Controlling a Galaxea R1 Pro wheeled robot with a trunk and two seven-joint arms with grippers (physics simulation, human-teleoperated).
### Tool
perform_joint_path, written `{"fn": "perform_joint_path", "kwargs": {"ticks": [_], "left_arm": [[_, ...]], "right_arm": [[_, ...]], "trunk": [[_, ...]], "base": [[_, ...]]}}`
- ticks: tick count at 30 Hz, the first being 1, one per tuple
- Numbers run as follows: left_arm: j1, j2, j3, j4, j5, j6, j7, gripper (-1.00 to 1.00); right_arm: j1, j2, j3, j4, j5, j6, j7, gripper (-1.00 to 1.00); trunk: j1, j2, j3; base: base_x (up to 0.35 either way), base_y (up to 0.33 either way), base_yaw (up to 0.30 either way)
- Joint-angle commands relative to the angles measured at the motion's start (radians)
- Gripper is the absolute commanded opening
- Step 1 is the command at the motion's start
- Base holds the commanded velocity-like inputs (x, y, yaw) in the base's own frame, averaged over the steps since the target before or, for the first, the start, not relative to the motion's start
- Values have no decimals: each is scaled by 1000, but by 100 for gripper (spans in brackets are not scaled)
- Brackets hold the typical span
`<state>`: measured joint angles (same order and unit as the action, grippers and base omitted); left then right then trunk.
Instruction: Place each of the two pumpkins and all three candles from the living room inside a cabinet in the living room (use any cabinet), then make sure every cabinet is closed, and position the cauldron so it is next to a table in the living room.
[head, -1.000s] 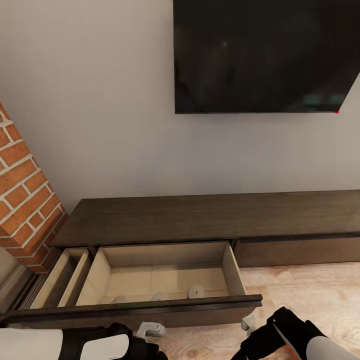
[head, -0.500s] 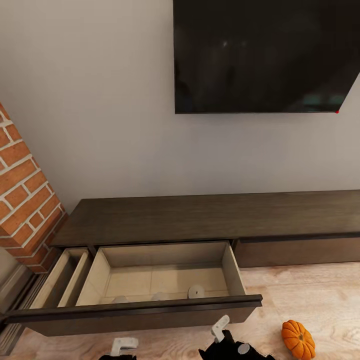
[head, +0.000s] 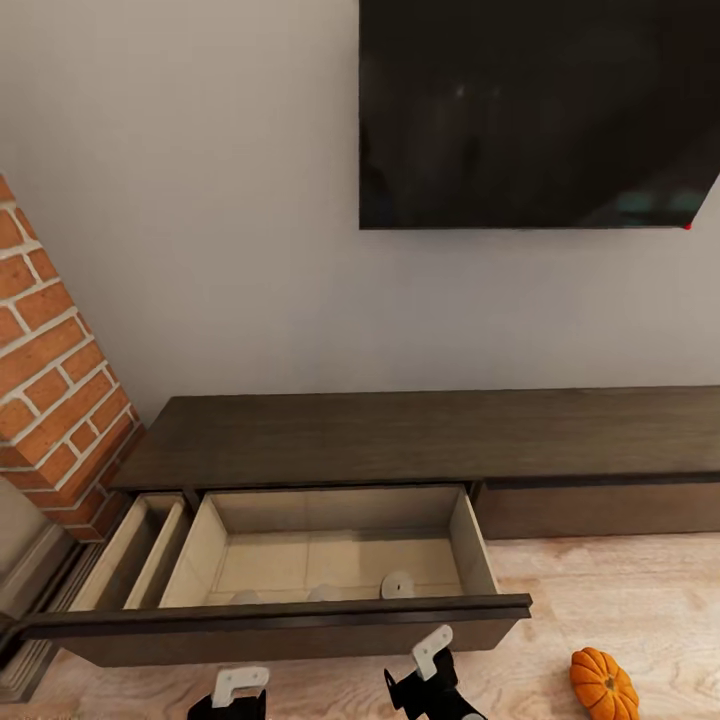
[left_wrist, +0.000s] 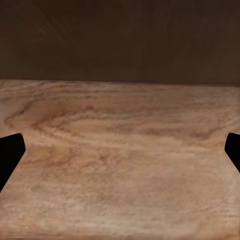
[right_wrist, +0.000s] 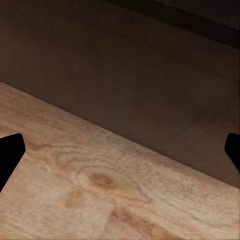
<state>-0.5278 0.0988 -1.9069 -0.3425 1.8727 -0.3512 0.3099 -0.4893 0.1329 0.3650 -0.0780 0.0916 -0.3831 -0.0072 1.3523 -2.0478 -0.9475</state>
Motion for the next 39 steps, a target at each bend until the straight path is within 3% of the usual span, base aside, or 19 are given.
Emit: {"fn": "perform_joint_path", "kwargs": {"ticks": [1, 11, 14, 24, 31, 39], "left_arm": [[0, -1, 1, -1, 0, 0, 0, 100], [-1, -32, 6, 51, 14, -34, -1, 100], [-1, -63, 7, 110, 12, -51, 0, 100], [-5, -99, 5, 151, 8, -54, -2, 100], [-8, -152, 5, 215, 7, -55, -4, 100], [-19, -175, 4, 223, 6, -55, -7, 100]], "right_arm": [[1, 0, 0, 0, 0, -1, -8, 100], [2, 1, 0, 0, 1, -6, -26, 100], [2, 1, -1, 0, -1, -7, -26, 100], [2, 1, -3, 0, -1, -7, -26, 100], [2, 1, -6, -3, -1, -6, -26, 100], [2, 1, -7, -10, -1, -7, -27, 100]], "trunk": [[0, 0, 1], [0, 0, 1], [0, 0, 1], [0, 0, 1], [0, 0, 1], [0, 0, 1]], "base": [[0, 0, 184], [0, 0, 29], [0, 0, 0], [0, 0, 0], [0, 0, 0], [0, 0, 0]]}}
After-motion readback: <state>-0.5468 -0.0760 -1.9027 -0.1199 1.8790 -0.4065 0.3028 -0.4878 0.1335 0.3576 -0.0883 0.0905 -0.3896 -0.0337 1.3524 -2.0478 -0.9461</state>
